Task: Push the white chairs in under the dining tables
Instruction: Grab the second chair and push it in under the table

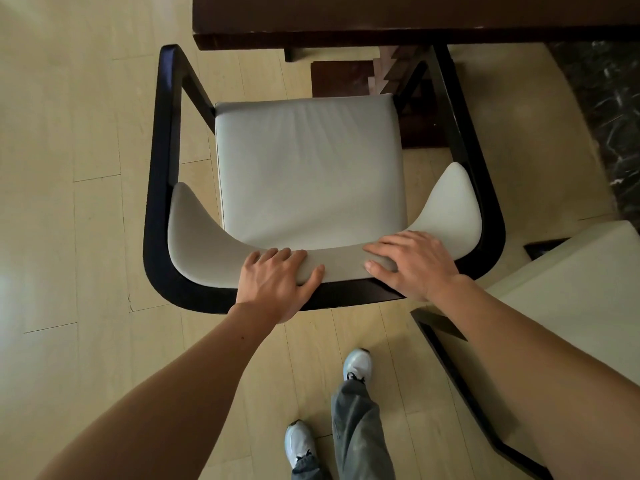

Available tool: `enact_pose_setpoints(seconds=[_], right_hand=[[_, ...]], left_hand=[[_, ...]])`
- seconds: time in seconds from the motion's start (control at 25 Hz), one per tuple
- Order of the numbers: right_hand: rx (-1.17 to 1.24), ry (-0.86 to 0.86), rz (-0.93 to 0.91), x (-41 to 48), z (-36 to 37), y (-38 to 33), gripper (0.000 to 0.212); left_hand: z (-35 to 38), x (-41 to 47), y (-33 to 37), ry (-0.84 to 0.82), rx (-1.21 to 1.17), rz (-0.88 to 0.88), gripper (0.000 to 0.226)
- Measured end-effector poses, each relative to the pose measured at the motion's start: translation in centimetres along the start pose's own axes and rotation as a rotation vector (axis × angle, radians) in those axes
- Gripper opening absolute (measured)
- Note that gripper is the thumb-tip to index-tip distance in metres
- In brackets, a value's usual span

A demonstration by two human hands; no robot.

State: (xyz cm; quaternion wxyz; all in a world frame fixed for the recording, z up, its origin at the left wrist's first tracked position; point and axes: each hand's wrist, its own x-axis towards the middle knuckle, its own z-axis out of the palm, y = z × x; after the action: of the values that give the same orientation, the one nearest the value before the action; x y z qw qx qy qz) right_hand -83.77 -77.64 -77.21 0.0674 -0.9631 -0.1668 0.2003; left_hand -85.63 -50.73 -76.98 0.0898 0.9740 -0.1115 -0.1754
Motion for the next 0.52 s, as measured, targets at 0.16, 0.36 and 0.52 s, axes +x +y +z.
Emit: enact_pose_setpoints(seconds=[0.16, 0.36, 0.52], right_hand=[[0.007, -0.004, 0.003, 0.01, 0.01, 0.04, 0.069], [0.011, -0.001, -0.004, 0.13, 0.02, 0.26, 0.071], [0.013, 0.000, -0.012, 0.30, 0.09, 0.40, 0.074]], left_hand=[[-0.20, -0.10, 0.24, -0.019, 0.024, -0.005, 0.072], [-0.23, -0.13, 0.47, -0.021, 0.043, -0.010, 0.074], [-0.13, -0.30, 0.71, 0.010, 0.046, -0.017, 0.075]])
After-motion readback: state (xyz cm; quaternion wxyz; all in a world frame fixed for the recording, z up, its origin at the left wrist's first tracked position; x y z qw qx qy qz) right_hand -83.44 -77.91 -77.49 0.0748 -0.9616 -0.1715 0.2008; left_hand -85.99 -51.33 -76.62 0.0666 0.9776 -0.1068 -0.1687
